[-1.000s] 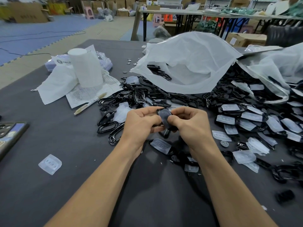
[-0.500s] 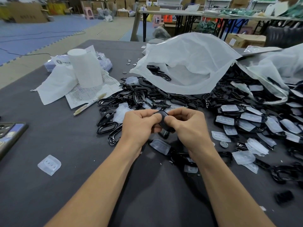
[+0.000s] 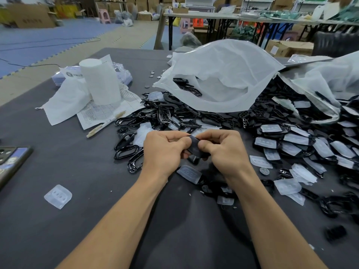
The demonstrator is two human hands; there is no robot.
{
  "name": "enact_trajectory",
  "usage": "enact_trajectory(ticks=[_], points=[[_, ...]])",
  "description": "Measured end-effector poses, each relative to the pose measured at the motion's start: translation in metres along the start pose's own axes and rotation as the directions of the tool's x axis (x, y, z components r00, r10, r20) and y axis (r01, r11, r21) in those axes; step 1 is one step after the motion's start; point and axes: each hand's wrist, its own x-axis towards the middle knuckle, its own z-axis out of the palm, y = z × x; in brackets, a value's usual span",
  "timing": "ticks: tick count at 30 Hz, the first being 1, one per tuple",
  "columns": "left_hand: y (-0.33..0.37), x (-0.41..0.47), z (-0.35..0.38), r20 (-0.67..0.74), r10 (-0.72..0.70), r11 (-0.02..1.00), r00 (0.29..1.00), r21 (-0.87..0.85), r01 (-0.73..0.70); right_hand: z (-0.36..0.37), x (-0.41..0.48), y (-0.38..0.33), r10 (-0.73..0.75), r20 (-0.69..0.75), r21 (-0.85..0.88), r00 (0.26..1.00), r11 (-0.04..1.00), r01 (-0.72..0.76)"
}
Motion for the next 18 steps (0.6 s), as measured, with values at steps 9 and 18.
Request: enact_trajectory(ticks=[9, 18], points=[[-0.0021, -0.0003, 0.0025, -0.015, 0.023, 1.000, 1.000, -0.006, -0.024, 0.0021, -0.0009, 0.0027, -0.154, -0.054, -0.163, 0.987, 0.976, 0.143], [0.0001, -0.0020, 0.0028, -0.063, -0.028, 0.998, 0.998, -0.050, 0.025, -0.0005, -0.0039, 0.0018, -0.023, -0.050, 0.040, 0.998, 0.999, 0.025]])
